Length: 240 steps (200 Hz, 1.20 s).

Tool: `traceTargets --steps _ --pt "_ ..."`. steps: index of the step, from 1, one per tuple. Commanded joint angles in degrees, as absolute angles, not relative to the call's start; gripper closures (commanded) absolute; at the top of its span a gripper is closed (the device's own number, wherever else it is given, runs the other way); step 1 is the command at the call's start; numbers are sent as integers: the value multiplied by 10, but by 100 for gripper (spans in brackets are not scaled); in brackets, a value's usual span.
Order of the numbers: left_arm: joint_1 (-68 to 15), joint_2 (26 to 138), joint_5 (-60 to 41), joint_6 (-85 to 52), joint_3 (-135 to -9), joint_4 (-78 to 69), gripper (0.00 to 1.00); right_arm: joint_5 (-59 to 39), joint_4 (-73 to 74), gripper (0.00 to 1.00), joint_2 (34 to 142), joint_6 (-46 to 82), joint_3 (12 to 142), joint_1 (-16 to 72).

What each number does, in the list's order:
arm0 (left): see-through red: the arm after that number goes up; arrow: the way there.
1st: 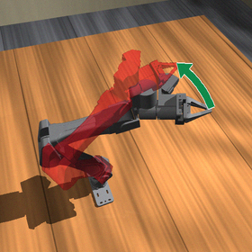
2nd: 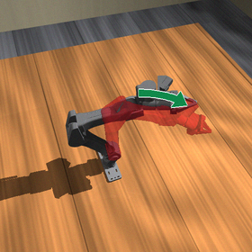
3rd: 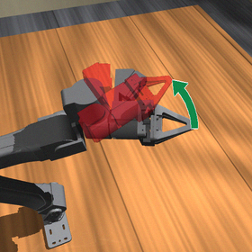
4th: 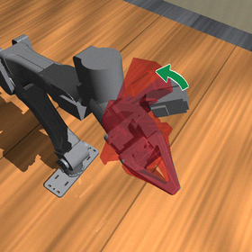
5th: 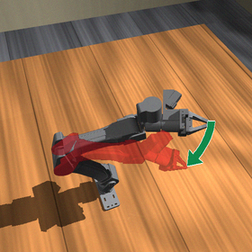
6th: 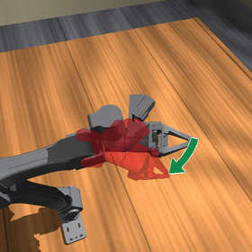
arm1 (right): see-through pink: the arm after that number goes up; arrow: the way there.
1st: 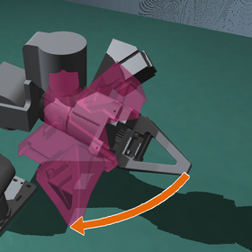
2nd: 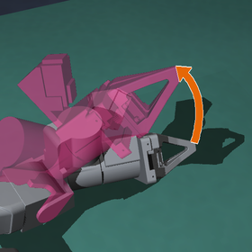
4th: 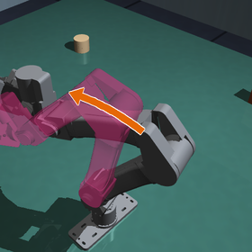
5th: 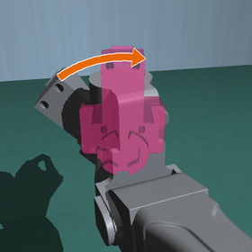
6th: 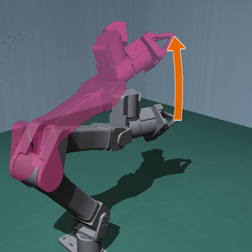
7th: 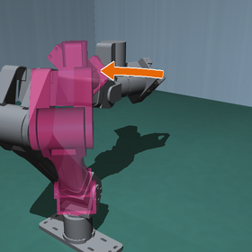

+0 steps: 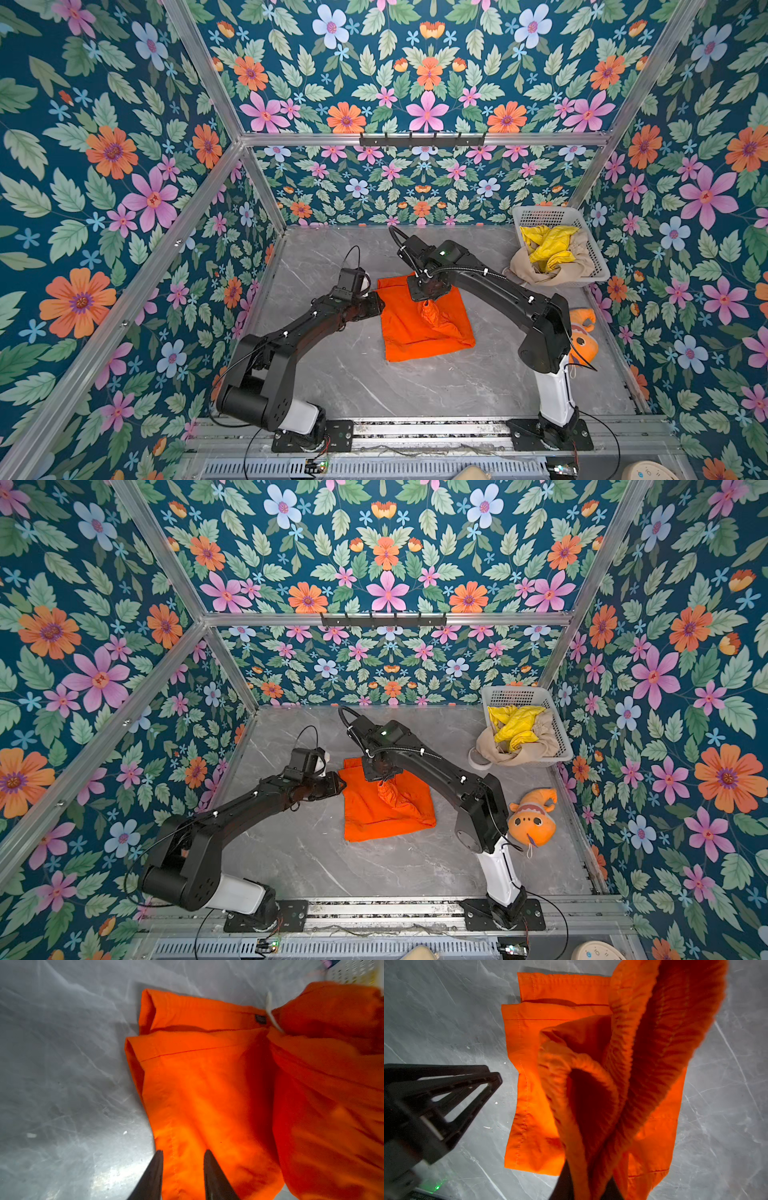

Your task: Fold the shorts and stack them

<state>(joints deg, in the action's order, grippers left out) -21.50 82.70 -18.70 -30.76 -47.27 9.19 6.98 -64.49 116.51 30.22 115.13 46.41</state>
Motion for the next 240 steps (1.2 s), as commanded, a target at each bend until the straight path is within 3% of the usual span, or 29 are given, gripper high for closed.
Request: traceTargets --steps 1,25,94,163,240 --pt "-216 820 -199 -303 -480 108 69 78 -630 91 1152 314 1147 463" --pt "-232 846 -223 -310 -492 72 73 80 -631 91 1134 311 1146 457" --pt "-254 941 -192 -296 -484 75 73 67 -611 91 1026 312 1047 386" --pt "-253 895 -147 -278 -474 90 55 70 -609 91 972 311 992 323" --pt "-253 942 -191 -276 -496 73 57 74 -625 91 961 292 1011 292"
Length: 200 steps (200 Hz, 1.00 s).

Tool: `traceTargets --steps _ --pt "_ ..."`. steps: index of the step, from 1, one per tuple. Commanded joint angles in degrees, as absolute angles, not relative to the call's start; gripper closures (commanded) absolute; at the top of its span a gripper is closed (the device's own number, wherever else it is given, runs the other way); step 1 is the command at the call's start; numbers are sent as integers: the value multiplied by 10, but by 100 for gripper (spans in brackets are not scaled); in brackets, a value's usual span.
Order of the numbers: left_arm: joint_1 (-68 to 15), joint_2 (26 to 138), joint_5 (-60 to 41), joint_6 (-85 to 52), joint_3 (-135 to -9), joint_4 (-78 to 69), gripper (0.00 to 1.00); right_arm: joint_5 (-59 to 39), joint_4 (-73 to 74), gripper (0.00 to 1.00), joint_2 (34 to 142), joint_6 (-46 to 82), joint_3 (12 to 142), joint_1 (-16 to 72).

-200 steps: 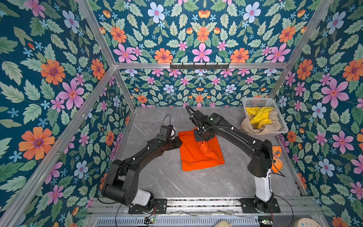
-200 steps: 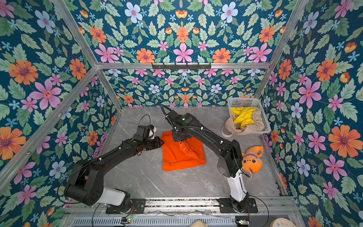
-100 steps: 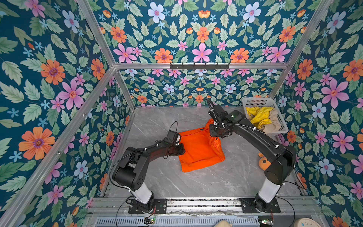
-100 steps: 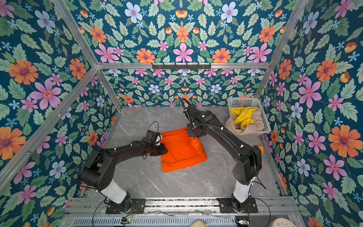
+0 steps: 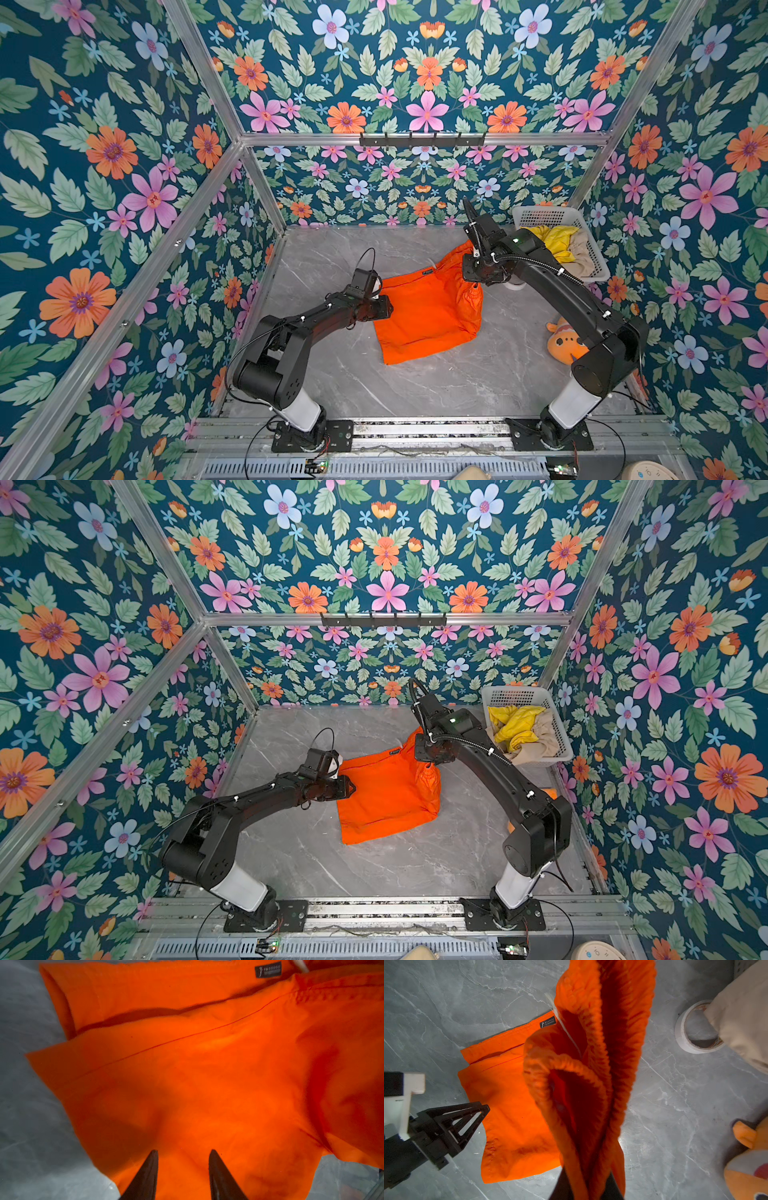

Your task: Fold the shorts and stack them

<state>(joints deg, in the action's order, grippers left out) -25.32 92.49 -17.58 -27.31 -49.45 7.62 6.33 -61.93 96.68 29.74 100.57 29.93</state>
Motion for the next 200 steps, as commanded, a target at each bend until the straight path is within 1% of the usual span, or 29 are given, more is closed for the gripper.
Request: traceTargets --steps 1,35,42,70,123,157,181,200 --pt "-253 943 -190 -276 -497 75 57 75 -625 91 961 293 1011 292" --pt "-251 965 -168 -265 -476 98 55 68 -625 91 955 293 995 262" --pt "-250 965 -164 -262 -471 101 54 67 -625 91 934 292 991 256" --pt "-249 954 -151 -255 -458 114 53 66 -627 91 923 283 977 234" --pt "-249 909 -105 -226 -504 187 50 60 -627 91 918 265 977 207" --pt "-259 886 -162 -240 -553 157 49 22 -615 91 919 262 978 207" --pt "-302 906 -195 -272 -595 87 55 12 -611 91 923 259 978 207" --pt "-341 956 -213 -308 -634 33 59 8 -610 91 924 258 982 207"
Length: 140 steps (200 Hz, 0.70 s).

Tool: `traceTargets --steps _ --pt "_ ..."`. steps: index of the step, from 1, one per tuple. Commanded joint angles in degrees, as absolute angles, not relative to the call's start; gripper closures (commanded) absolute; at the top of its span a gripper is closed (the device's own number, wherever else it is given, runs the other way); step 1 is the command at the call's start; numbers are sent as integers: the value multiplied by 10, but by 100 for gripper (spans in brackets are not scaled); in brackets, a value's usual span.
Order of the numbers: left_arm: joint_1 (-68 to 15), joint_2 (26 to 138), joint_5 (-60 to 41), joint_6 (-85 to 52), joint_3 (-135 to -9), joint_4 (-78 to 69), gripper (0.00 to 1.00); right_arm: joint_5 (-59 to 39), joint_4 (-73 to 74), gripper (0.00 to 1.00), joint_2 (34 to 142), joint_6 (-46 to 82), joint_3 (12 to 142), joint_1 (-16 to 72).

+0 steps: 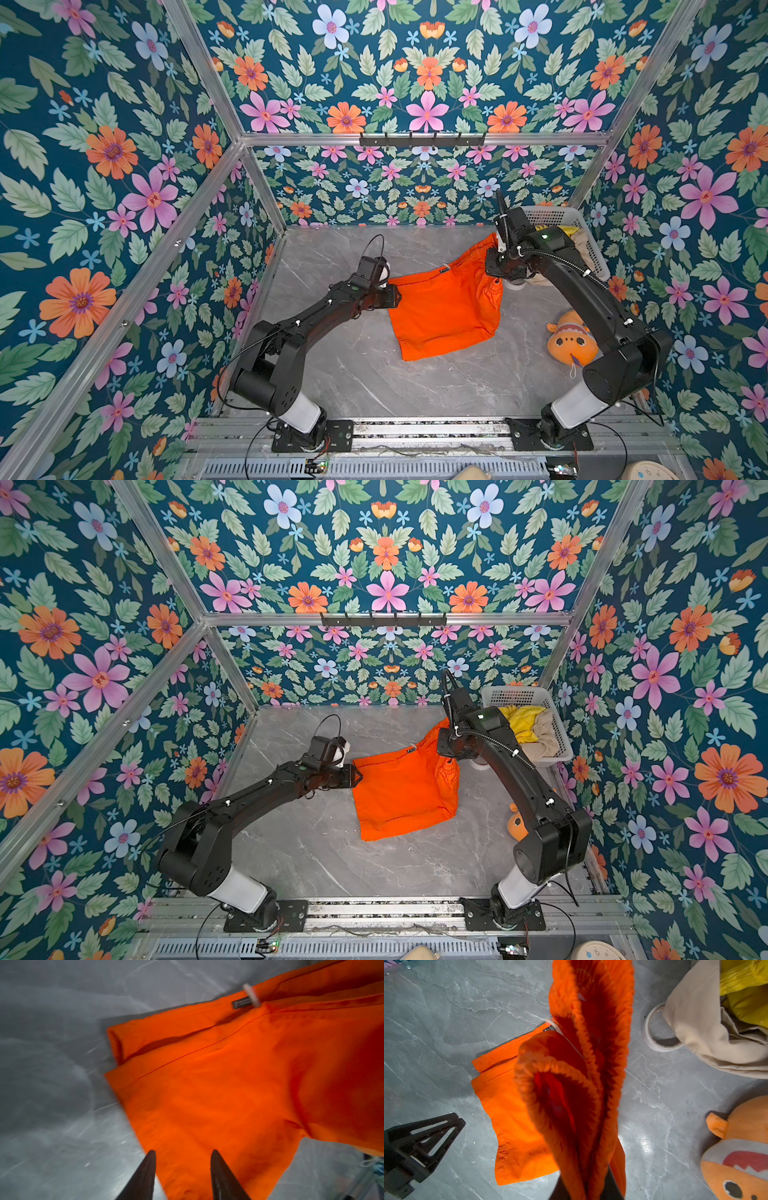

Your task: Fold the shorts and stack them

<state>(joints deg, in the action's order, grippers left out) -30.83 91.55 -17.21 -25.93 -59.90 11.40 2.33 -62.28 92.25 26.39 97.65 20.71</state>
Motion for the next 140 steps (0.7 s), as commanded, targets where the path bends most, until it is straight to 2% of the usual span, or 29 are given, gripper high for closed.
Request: traceTargets --steps 1,58,140 --pt "-343 959 -215 -310 -636 31 59 7 -610 91 924 258 983 207" --pt "-414 1150 -264 -419 -734 -128 71 -10 -608 91 914 257 996 211" --pt "-453 1284 -255 -475 -823 -203 71 -29 -601 91 908 258 1005 212"
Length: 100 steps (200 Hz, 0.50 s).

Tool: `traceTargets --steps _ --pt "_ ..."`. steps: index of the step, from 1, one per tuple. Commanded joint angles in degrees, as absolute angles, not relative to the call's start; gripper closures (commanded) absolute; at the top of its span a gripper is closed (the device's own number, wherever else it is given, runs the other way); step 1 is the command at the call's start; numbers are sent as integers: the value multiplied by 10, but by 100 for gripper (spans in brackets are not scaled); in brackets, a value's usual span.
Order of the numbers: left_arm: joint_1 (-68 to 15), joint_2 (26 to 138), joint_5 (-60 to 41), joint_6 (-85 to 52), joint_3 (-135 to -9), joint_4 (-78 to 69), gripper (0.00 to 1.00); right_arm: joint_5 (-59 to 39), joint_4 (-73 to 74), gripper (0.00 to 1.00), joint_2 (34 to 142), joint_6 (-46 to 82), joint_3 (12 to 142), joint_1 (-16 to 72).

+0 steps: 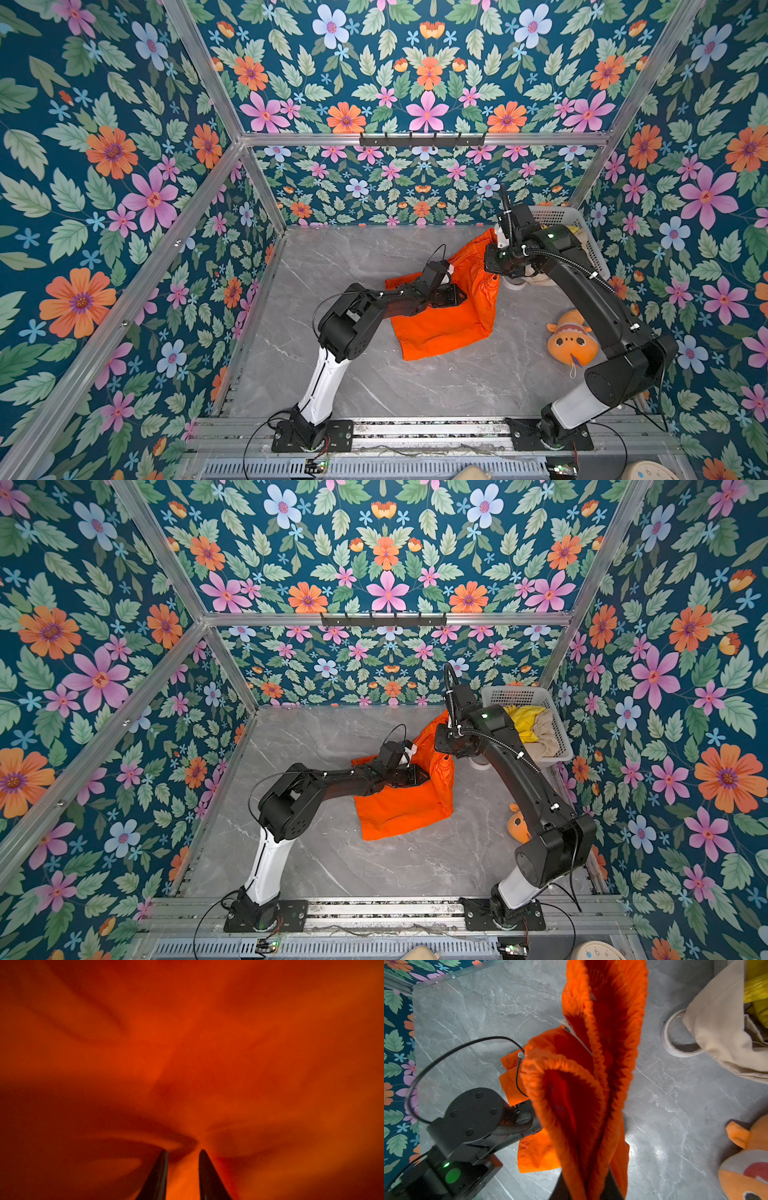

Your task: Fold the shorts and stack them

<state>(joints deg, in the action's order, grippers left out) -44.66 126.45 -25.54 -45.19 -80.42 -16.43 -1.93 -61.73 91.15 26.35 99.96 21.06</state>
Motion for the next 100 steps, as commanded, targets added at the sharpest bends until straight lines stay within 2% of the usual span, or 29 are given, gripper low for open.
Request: traceTargets --steps 1,62,100 --pt "-453 1285 -255 -475 -825 -203 72 -30 -601 91 908 258 1005 212" --pt "-468 1344 -261 -498 -895 -223 71 -33 -601 91 920 260 1005 216" --pt "-455 1271 -243 -487 -834 -216 62 -21 -601 92 932 255 999 220"
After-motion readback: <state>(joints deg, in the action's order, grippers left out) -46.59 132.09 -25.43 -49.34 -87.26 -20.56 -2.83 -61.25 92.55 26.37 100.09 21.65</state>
